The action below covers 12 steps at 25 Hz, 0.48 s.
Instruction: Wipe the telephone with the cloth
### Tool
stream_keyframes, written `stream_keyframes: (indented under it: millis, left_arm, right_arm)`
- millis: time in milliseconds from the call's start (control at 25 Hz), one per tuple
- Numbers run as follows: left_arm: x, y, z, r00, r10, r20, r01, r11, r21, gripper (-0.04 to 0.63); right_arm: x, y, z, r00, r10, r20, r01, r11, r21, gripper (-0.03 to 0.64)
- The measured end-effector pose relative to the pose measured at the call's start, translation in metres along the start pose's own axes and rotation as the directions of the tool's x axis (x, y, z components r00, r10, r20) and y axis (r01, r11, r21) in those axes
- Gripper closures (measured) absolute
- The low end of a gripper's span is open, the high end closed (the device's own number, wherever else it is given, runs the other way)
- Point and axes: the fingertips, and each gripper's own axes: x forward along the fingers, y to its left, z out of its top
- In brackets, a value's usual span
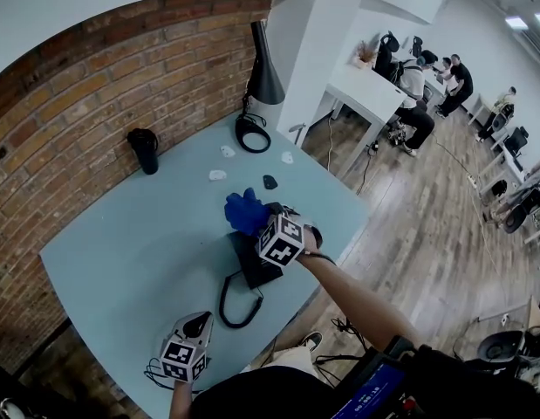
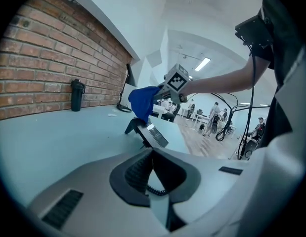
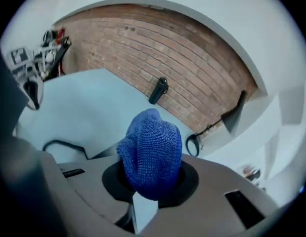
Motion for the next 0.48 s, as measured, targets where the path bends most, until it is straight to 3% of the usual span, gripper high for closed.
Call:
stream_keyframes:
  millis: [80, 200, 320, 480]
  left_arm:
    - [-0.002, 0.001, 0.000, 1.000, 0.007, -0.005, -0.007, 1.000, -0.006, 0.589]
    - [-0.007, 0.004, 0.002, 1.000, 0.024, -0.004, -0.025, 1.000, -0.014, 0.589]
    - [-0.012, 0.010, 0.001, 0.999, 0.046, -0.002, -0.046, 0.999, -0.024, 0.589]
    - [-0.014, 0.021, -0.008, 0.998, 0.065, -0.014, -0.066, 0.996, -0.056, 0.589]
  right_arm:
    - [0.019, 0.011, -0.006, 0.998, -0.039, -0.041, 0.031, 0.984, -0.176, 0.561]
    - [0.052, 0.048, -0.041, 0.983, 0.033, -0.178, -0.086, 0.951, -0.297, 0.561]
    - [0.071, 0.068, -0.068, 0.966, 0.076, -0.247, -0.146, 0.949, -0.279, 0.561]
    - [0.074, 0.072, -0.066, 0.948, 0.163, -0.272, -0.221, 0.955, -0.197, 0.561]
